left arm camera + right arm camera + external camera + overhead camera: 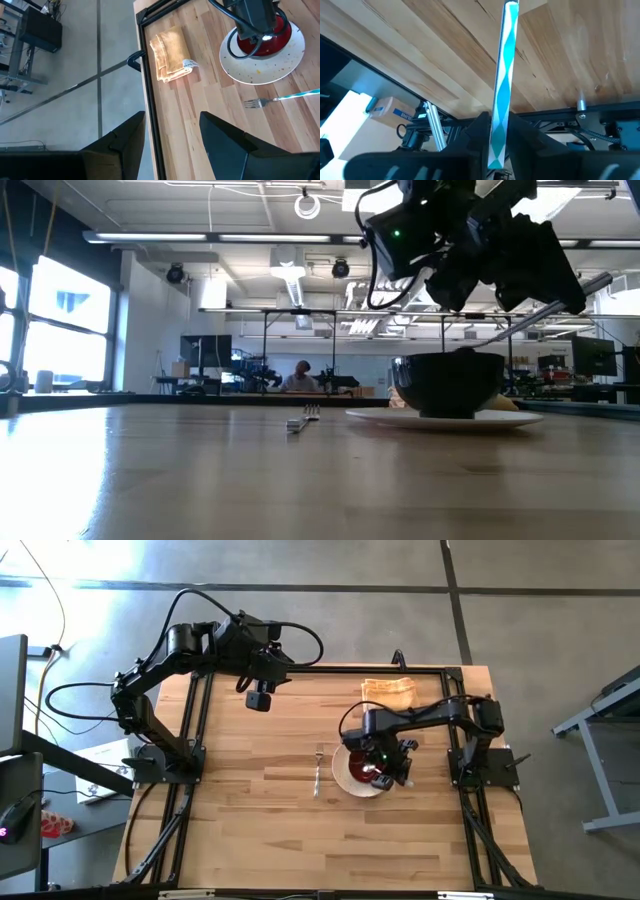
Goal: Set table place
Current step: Put the spoon into the black bowl
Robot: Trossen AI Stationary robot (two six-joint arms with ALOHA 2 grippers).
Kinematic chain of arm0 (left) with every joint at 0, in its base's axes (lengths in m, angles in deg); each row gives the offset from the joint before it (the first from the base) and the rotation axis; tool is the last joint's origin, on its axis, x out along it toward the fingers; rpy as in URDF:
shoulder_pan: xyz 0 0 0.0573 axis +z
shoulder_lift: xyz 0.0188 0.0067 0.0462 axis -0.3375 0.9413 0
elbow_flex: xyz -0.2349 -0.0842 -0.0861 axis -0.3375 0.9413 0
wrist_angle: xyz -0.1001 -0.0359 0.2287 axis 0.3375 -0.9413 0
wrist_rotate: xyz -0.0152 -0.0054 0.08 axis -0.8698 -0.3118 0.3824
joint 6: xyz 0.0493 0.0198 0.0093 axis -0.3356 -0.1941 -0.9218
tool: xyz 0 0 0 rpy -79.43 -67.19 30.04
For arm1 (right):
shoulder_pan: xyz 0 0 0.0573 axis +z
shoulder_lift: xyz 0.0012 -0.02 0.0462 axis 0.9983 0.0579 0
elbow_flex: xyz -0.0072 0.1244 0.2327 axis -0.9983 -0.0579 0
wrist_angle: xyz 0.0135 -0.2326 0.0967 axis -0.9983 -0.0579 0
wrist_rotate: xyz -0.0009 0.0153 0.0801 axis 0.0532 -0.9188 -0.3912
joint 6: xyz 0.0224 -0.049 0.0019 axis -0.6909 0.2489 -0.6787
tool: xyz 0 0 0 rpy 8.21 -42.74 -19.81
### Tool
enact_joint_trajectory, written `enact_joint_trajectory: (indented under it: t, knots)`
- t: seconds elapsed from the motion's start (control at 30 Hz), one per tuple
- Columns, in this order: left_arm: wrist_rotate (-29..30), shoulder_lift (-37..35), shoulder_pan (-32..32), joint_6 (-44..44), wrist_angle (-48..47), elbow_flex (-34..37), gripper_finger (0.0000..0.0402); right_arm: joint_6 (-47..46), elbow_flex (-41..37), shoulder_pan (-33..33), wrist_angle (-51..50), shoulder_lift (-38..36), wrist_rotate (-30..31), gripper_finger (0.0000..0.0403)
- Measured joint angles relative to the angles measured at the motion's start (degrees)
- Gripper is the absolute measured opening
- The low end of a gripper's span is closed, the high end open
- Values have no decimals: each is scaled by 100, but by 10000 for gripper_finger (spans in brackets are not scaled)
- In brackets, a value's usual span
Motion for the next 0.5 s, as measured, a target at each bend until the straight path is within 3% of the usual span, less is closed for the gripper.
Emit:
enact_joint_trajectory:
  t: [0.5]
  knots:
    - [0, 0, 0, 2, 4, 0, 177, 44, 16, -296, 0, 1, 259, 74]
